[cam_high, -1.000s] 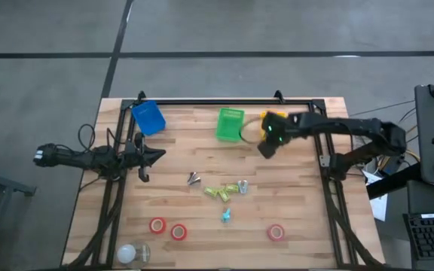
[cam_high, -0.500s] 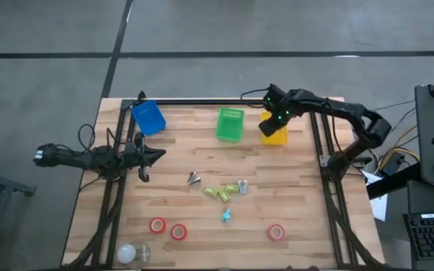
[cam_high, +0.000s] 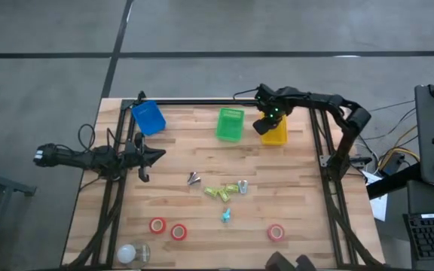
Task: Pick and place Stapler, Stapler remover, tape
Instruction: Put the blue tape into the yellow basket
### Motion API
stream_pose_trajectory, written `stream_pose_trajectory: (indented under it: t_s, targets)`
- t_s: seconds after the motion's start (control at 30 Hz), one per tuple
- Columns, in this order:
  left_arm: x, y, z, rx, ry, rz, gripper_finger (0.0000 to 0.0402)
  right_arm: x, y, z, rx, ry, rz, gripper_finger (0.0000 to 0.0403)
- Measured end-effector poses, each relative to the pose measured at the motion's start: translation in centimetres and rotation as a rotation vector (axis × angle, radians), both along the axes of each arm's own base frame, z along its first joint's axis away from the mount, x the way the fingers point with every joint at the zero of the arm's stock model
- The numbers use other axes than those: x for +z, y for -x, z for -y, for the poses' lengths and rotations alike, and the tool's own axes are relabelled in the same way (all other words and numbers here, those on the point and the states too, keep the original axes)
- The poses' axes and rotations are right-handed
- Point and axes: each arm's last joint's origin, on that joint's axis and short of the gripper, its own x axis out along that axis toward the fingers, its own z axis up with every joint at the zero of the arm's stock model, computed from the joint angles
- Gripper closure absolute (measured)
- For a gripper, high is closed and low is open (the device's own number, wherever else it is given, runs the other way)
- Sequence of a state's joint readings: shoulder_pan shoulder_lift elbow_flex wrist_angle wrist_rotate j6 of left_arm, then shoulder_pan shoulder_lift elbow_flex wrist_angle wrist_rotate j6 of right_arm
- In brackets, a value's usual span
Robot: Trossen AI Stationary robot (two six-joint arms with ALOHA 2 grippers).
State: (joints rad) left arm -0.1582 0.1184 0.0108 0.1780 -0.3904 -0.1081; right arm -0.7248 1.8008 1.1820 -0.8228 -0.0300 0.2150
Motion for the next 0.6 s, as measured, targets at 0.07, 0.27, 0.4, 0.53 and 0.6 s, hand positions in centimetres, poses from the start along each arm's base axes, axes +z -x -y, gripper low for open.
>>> stream_pose_trajectory:
  t_s: [0.07,0.27,0.4,0.53,0.6]
  targets:
    - [0.0,0.0,0.0,0.0,0.0,0.0,0.0388,-0.39,-0.28,0.26,0.002,-0.006,-0.008,0.0349]
    - [0.01,0.0,0.0,0.0,0.0,0.001,0.0388,-0.69,-0.28,0.48,-0.004,-0.003,-0.024,0.0349]
    - [0.0,0.0,0.0,0.0,0.0,0.0,0.0388,-0.37,0.03,0.51,-0.029,0.051,-0.061,0.0348]
    - [0.01,0.0,0.0,0.0,0.0,0.001,0.0388,-0.37,0.11,0.56,-0.03,0.054,-0.065,0.0334]
    - [-0.01,0.0,0.0,0.0,0.0,0.0,0.0388,-0.37,0.09,0.53,-0.028,0.053,-0.065,0.0317]
